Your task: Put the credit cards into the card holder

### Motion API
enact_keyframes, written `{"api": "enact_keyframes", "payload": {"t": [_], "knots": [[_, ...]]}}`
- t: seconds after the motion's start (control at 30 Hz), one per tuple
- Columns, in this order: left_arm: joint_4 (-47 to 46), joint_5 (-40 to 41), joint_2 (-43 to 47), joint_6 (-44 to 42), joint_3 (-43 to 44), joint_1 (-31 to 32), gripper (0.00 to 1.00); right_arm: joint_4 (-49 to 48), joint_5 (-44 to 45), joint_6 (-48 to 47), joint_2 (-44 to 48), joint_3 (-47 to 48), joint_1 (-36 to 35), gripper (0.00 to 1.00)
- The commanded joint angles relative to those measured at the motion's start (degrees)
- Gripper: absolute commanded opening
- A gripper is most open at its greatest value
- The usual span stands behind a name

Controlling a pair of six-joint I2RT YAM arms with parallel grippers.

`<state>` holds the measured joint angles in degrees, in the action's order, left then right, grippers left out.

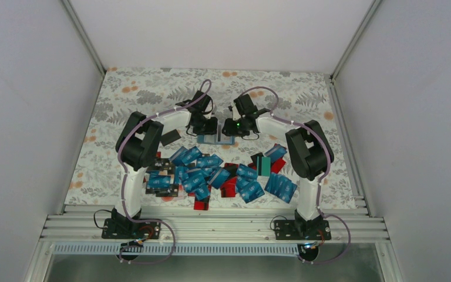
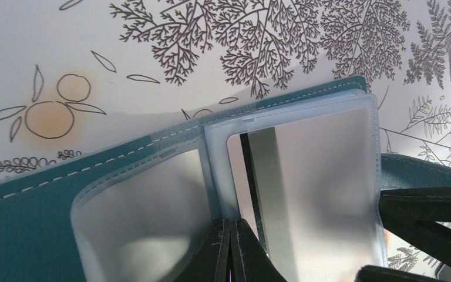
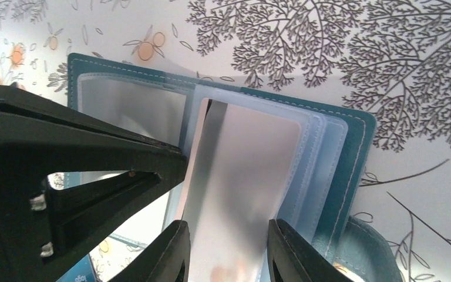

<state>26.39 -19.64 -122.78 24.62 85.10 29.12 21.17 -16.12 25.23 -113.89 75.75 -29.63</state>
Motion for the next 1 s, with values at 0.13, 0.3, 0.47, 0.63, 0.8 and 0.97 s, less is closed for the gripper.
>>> {"api": "enact_keyframes", "payload": {"t": [0.13, 0.3, 0.47, 0.63, 0.8, 0.97], "knots": [[1.7, 0.3, -2.0, -0.2, 0.8, 0.6, 0.02, -6.0, -9.9, -0.9, 1.7, 0.1, -1.2, 0.35], [1.8, 0.3, -1.9, -0.2, 1.0, 0.6, 0.02, -7.6, -13.4, -0.7, 0.9, 0.2, -1.3, 0.35], [1.3, 0.1, -1.8, 0.0, 0.9, 0.6, 0.02, -9.9, -16.6, -0.4, 0.9, 0.1, -1.4, 0.35], [0.9, -0.1, -1.0, 0.2, 0.6, 0.6, 0.02, -11.9, -19.7, 0.1, -0.2, 1.2, -1.5, 0.35], [1.1, 0.1, 0.4, 0.3, 0.4, 0.2, 0.03, -12.8, -21.5, 0.7, -2.2, 2.5, -1.6, 0.34], [-1.1, 0.2, 4.2, 2.2, -2.8, -1.0, 0.02, -12.9, -21.6, 0.8, -3.5, 3.5, -1.6, 0.34]]}}
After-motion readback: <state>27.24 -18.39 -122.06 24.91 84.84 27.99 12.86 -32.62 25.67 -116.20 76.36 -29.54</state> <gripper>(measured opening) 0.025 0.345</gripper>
